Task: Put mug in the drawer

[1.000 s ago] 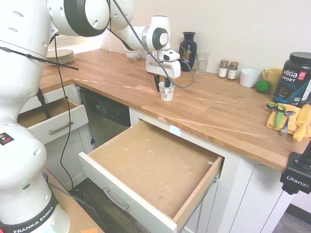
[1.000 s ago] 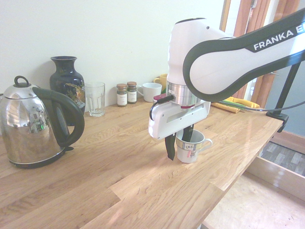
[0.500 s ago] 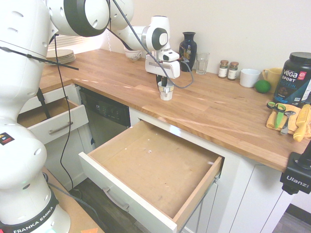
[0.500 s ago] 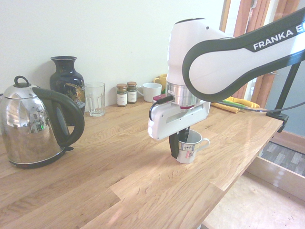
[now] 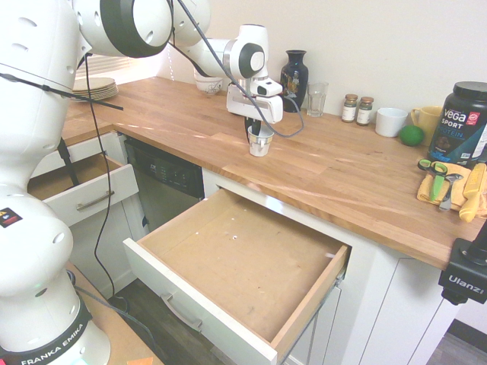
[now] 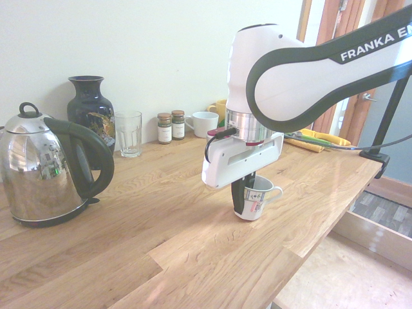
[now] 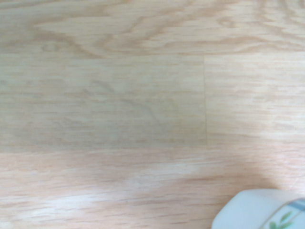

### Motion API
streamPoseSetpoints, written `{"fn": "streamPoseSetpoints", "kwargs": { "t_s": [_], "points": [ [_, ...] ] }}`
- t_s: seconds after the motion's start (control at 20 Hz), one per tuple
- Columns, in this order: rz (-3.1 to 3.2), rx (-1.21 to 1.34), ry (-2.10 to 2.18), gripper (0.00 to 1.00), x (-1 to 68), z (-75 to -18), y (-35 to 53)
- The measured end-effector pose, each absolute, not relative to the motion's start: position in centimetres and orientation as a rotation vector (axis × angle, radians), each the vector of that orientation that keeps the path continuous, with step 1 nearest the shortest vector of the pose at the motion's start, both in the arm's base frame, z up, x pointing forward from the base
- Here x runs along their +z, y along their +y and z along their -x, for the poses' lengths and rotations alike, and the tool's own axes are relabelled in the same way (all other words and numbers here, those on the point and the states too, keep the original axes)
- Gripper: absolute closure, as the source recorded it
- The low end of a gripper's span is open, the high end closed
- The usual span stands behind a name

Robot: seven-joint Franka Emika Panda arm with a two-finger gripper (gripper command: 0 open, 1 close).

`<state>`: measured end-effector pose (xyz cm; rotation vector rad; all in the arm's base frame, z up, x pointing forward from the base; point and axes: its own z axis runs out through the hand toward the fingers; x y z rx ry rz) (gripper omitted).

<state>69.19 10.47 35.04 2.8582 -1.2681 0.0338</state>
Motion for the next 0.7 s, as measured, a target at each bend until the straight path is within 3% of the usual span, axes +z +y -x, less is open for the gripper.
{"fn": "streamPoseSetpoints", "kwargs": {
  "t_s": [0.7],
  "points": [
    [-2.915, 0.058, -1.209, 1.00, 44.7, -67.2, 8.3]
  ]
}}
